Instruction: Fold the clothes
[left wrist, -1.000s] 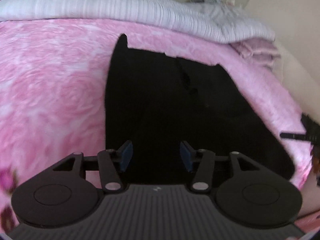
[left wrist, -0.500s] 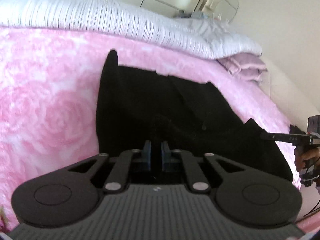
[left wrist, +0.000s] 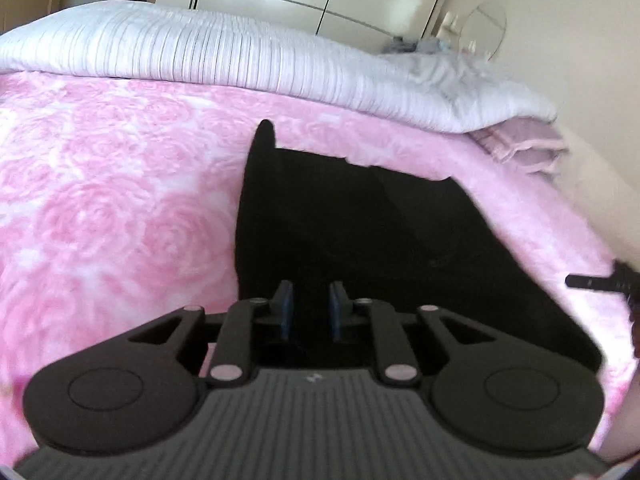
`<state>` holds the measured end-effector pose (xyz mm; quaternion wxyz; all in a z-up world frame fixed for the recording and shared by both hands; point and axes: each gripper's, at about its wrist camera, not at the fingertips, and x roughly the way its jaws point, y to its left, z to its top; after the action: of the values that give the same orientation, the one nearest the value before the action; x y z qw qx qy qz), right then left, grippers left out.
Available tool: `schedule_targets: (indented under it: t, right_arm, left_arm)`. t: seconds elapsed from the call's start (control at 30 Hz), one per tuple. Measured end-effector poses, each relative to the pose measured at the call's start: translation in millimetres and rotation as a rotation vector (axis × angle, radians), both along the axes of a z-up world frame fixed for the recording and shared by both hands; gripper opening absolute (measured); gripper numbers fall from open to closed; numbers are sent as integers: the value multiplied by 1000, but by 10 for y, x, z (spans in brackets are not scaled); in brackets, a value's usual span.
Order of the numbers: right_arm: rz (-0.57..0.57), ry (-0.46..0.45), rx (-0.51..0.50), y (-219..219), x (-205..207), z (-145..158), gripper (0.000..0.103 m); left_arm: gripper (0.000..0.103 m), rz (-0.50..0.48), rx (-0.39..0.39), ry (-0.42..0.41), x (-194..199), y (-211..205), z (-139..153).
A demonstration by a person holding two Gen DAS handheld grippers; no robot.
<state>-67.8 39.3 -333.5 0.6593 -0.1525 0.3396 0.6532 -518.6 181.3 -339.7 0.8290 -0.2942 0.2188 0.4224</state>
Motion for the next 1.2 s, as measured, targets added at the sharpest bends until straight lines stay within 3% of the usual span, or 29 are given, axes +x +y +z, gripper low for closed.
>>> schedule_targets:
  t: [0.13,0.2,0.23,0.3,0.4,0.5,0.6,0.77,0.9,1.07,1.17,1.2]
  right_arm:
    - [61,-73,-21,-500,-250,-47,25]
    - [17,-121,-112,-591,-282,-277,25]
    - [-12,-145,-159,-616,-271,-390,27]
    - [-48,-101,-134,-713,-193,-386,28]
    - [-18,-97,-64,-918,-190,-172,32]
    - [75,-272,-32,-1098,-365,-99,47]
    - [198,-490,-26,-1267,-614,-151,50]
    - [383,-762,-43,-1352,-964,-530,52]
    - [552,-1102,-26,-1360,-1142,-929,53]
    - [706,-1363,31,-1263,-1153,-1295,53]
    - [768,-1410,88,-1184,-1138,-1397,52]
    - [777,-1408,98,-1154,-1112,-1409,46]
  left_arm:
    - [15,-58,-57,-8,-28,-380,-86]
    - [14,-19,-100,59,-24,-457,-291]
    - [7,6,-95,57,-67,-498,-320]
    - [7,35,-83,46,-149,-600,-288]
    - [29,0,22,93,-199,-859,-60]
    - [35,-111,148,271,-150,-1218,72]
    - [40,-239,271,477,-20,-1535,18]
    - [40,-426,497,861,201,-1883,-412]
    - [41,-566,680,1094,311,-1898,-717]
    - [41,-700,814,1164,325,-1805,-925]
    - [42,-749,869,1167,315,-1733,-976]
    - [42,-769,896,1175,314,-1722,-999]
